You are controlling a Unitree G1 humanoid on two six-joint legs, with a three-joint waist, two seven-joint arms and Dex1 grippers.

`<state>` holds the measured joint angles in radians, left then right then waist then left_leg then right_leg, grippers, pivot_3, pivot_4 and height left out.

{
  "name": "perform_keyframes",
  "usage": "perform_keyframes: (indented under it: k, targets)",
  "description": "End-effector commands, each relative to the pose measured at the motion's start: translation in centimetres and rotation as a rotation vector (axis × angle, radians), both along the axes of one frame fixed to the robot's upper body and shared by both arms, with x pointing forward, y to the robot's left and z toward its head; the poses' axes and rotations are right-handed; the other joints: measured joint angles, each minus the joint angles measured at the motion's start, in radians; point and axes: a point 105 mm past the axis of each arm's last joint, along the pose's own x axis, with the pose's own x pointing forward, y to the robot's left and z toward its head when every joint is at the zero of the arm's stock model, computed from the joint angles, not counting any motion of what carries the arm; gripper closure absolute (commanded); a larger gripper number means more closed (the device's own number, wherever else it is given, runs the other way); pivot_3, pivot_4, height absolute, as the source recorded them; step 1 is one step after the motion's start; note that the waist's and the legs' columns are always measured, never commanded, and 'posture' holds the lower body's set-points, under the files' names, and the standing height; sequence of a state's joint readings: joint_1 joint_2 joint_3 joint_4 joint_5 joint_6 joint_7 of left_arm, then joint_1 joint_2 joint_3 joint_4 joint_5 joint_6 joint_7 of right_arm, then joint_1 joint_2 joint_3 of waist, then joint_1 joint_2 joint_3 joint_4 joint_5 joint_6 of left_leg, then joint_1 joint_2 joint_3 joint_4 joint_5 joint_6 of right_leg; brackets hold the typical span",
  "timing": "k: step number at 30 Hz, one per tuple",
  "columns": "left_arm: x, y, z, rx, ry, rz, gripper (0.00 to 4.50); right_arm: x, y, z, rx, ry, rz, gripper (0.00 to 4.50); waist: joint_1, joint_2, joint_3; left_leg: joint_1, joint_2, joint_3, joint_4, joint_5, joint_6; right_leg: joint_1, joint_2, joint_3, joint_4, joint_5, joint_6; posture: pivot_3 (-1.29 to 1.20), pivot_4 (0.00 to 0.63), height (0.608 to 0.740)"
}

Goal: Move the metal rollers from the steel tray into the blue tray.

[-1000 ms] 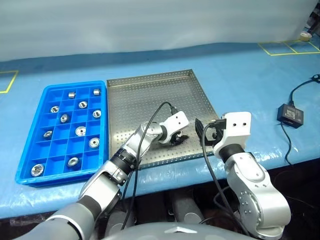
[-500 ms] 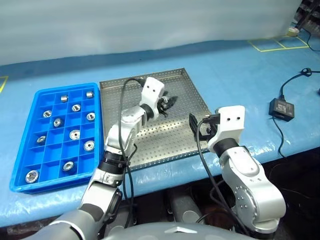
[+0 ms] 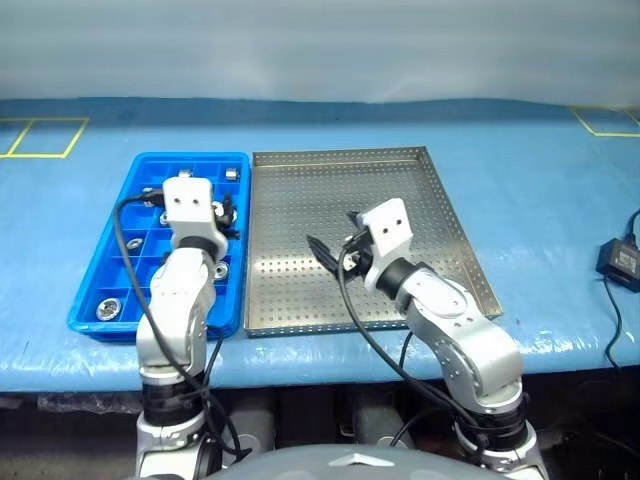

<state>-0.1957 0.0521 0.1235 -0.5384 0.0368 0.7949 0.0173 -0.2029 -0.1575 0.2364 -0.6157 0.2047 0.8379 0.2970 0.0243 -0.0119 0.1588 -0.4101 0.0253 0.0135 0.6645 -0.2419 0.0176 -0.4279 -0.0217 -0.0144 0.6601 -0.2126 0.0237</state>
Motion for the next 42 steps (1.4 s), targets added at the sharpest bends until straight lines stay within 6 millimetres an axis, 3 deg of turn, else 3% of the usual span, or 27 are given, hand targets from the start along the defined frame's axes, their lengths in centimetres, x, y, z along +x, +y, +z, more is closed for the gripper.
perform_keyframes:
  k: [1,5,14,21,28,36,39,42]
  targets:
    - [-1.3,1.9,1.2,0.016,-0.047,0.096,2.76,-0.2,1.2,0.9,0.024,-0.046,0.075,0.00,0.020,-0.002,0.000,0.000,0.000,0.000,0.000,0.000,0.000,0.000,0.000,0.000,0.000,0.000,0.000,0.23,0.150,0.740]
    - [-2.1,3.3,-0.6,0.022,0.018,0.155,2.76,-0.2,1.9,0.7,0.040,-0.035,0.107,0.00,0.048,-0.005,0.000,-0.001,0.000,0.000,0.001,0.000,0.001,0.000,-0.002,-0.002,0.000,0.000,0.000,0.25,0.150,0.740]
    - [-2.7,4.0,-3.5,-0.002,0.124,0.182,2.76,-0.2,1.7,0.4,0.057,-0.021,0.085,0.00,0.061,-0.005,0.000,-0.001,0.000,-0.001,0.001,0.000,0.001,0.000,-0.002,-0.003,0.000,0.000,0.000,0.22,0.150,0.740]
    - [-2.0,5.6,-3.9,0.009,0.122,0.245,2.76,-0.4,1.3,0.0,0.067,-0.002,0.057,0.00,0.059,-0.005,0.000,-0.001,0.000,-0.001,0.001,0.000,0.001,0.000,-0.002,-0.003,0.000,0.000,-0.001,0.20,0.150,0.740]
    - [-0.5,5.5,-3.7,0.006,0.103,0.211,2.76,-0.5,1.3,0.1,0.070,-0.005,0.047,0.00,0.056,-0.006,0.000,-0.001,0.000,-0.001,0.001,0.000,0.001,0.000,-0.002,-0.003,0.000,0.000,-0.001,0.18,0.150,0.740]
    - [-0.4,5.2,-4.0,-0.017,0.111,0.201,0.06,-0.4,1.0,0.2,0.067,-0.009,0.027,0.00,0.046,-0.006,0.000,-0.001,0.000,-0.001,0.001,0.000,0.001,0.000,-0.002,-0.003,-0.001,0.000,-0.001,0.17,0.150,0.740]
    - [-0.4,4.8,-3.1,-0.016,0.071,0.189,0.02,-0.4,0.8,0.3,0.066,-0.012,0.022,0.00,0.045,-0.006,0.000,-0.001,0.000,-0.001,0.001,0.000,0.001,0.000,-0.002,-0.003,-0.001,0.000,-0.001,0.17,0.150,0.740]
    - [-0.1,2.8,-0.5,-0.046,-0.048,0.062,0.02,-0.3,0.4,0.7,0.063,-0.028,0.010,0.00,0.046,-0.006,0.000,-0.002,0.000,-0.001,0.001,0.000,0.001,0.000,-0.002,-0.003,-0.001,0.000,-0.001,0.17,0.150,0.740]
